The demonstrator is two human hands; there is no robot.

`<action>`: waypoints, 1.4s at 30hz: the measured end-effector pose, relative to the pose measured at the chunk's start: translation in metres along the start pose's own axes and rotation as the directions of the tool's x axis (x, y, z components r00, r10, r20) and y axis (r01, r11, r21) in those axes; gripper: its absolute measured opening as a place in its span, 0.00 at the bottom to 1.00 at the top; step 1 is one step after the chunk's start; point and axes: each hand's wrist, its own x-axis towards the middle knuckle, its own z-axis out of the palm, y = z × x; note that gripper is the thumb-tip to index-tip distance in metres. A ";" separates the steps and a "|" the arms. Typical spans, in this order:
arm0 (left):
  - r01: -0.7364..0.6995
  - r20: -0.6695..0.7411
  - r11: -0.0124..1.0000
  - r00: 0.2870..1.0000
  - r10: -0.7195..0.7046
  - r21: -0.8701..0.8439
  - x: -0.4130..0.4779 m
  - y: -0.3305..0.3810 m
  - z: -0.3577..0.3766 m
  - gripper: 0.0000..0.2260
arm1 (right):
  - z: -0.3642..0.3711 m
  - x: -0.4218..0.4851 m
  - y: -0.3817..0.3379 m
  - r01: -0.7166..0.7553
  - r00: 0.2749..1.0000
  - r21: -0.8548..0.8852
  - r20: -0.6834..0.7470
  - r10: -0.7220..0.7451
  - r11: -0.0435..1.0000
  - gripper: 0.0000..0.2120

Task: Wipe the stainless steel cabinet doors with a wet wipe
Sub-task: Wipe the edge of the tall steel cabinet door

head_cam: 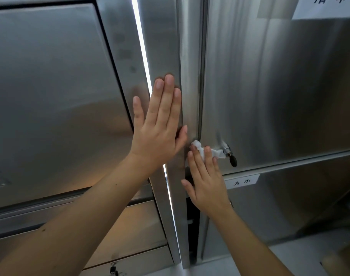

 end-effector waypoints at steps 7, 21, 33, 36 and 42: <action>-0.002 -0.011 1.000 1.000 0.002 -0.017 0.000 0.000 0.002 0.34 | 0.020 -0.033 0.002 -0.010 0.996 0.002 0.091 0.010 1.000 0.30; 0.003 -0.026 1.000 1.000 -0.003 -0.014 -0.001 0.002 0.004 0.35 | 0.027 -0.043 0.005 -0.013 0.997 -0.046 0.081 0.016 0.999 0.28; 0.006 -0.038 1.000 0.999 -0.007 -0.019 -0.002 0.002 0.006 0.35 | 0.021 -0.013 -0.001 -0.040 0.998 0.050 -0.048 0.042 0.998 0.29; 0.005 -0.038 1.000 0.999 -0.005 -0.014 -0.003 0.003 0.007 0.35 | 0.032 -0.039 -0.001 -0.039 0.999 0.028 0.011 0.039 0.999 0.29; 0.011 -0.034 1.000 0.999 -0.012 -0.022 -0.002 0.002 0.006 0.35 | 0.040 -0.057 -0.001 -0.043 0.998 0.019 0.047 0.042 0.999 0.29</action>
